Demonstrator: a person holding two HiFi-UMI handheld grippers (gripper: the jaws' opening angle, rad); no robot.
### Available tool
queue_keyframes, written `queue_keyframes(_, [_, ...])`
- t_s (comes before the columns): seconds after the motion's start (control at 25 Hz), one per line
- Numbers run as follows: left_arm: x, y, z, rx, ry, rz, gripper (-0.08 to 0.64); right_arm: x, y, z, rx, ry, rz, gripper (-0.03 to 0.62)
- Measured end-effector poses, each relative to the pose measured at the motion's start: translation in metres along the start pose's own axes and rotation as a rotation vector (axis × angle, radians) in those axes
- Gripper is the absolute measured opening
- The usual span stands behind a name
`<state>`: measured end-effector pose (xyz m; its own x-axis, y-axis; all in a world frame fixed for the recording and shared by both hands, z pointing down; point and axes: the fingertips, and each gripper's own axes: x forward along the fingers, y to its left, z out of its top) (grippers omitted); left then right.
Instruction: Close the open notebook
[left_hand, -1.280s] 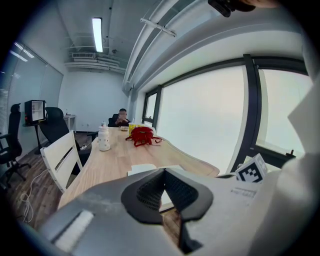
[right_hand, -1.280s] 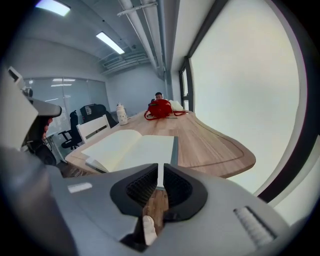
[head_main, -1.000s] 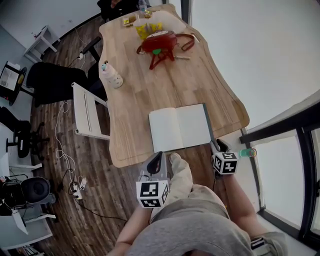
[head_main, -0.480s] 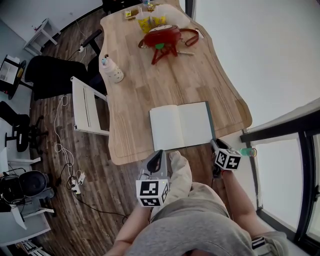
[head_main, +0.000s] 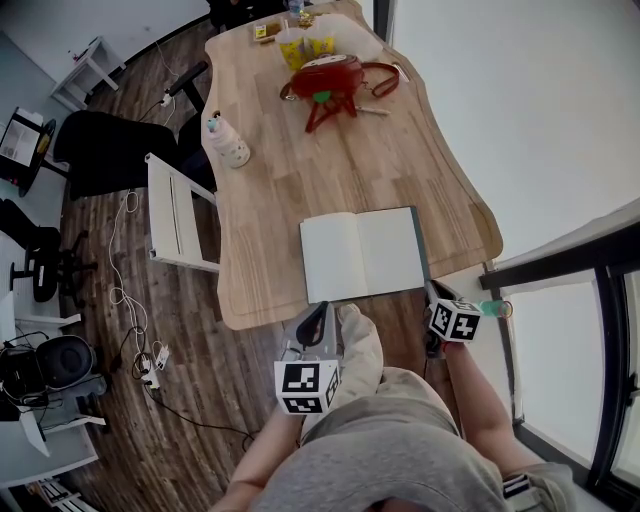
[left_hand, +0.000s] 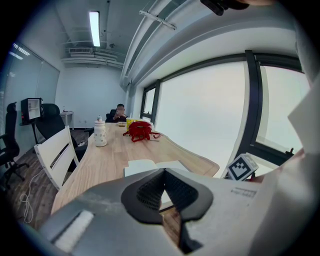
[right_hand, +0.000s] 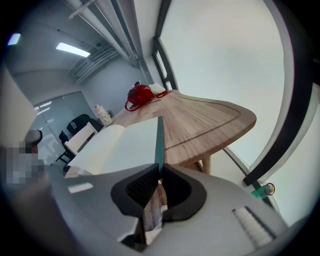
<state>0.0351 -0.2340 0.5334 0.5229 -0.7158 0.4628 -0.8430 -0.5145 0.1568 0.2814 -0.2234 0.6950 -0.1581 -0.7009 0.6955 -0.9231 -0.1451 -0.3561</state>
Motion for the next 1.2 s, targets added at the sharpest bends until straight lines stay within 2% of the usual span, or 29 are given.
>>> queue_keyframes(0.56, [-0.013,-0.009,0.005,-0.001,-0.037,0.003,0.005,-0.026,0.021,0.024,-0.042,-0.087,0.045,0.011])
queue_keyframes(1.2, [-0.034,-0.012,0.008,-0.003,-0.078,0.035,0.005,-0.065,0.086,0.060,-0.141,-0.202,0.173,0.011])
